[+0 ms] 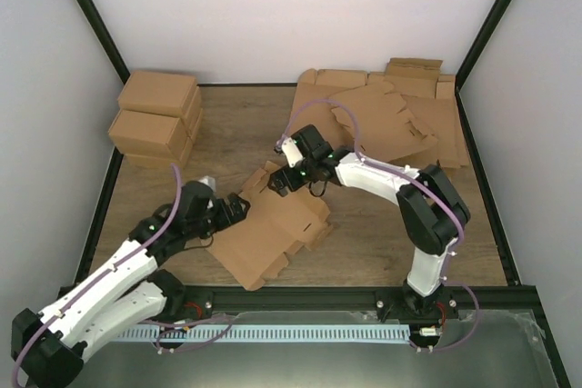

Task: Fold the paper box

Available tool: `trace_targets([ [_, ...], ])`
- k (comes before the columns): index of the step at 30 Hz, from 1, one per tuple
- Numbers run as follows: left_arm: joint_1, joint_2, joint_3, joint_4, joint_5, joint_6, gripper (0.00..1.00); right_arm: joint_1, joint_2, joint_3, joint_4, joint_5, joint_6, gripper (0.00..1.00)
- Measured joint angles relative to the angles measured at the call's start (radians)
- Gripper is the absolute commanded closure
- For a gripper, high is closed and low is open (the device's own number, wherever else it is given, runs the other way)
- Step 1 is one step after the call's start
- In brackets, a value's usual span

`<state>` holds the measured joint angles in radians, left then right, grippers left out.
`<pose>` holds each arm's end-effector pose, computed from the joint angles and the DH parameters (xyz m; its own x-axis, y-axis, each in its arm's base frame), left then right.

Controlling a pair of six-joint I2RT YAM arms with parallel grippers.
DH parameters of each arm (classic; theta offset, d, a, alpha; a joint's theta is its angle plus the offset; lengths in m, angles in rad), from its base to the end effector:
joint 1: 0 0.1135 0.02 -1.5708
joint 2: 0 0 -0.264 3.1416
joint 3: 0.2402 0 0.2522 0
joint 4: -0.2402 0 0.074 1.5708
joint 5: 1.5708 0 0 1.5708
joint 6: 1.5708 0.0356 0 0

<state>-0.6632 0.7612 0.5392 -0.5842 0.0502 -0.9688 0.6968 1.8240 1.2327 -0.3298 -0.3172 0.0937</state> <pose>0.1225 -0.0980 0.2211 -0.8514 -0.3794 -0.3622 -0.1050 0.7998 -0.5911 0.2906 0.2576 0.1965 -0.6786 -0.4519 -0.5791 -0.6940 0.6527 0.3039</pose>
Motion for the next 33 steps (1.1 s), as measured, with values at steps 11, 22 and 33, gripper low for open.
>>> trace_targets([
  [11,0.159,0.285,0.194,0.124,0.002,0.256,0.00,-0.008,-0.272,-0.130,-0.098,0.240,0.148,0.00],
  [22,0.166,0.621,0.249,0.294,0.021,0.481,0.00,-0.008,-0.629,-0.421,-0.265,0.243,0.554,0.03],
  [33,0.231,0.759,0.304,0.360,0.062,0.552,0.00,-0.008,-0.685,-0.645,-0.223,0.019,0.805,0.08],
])
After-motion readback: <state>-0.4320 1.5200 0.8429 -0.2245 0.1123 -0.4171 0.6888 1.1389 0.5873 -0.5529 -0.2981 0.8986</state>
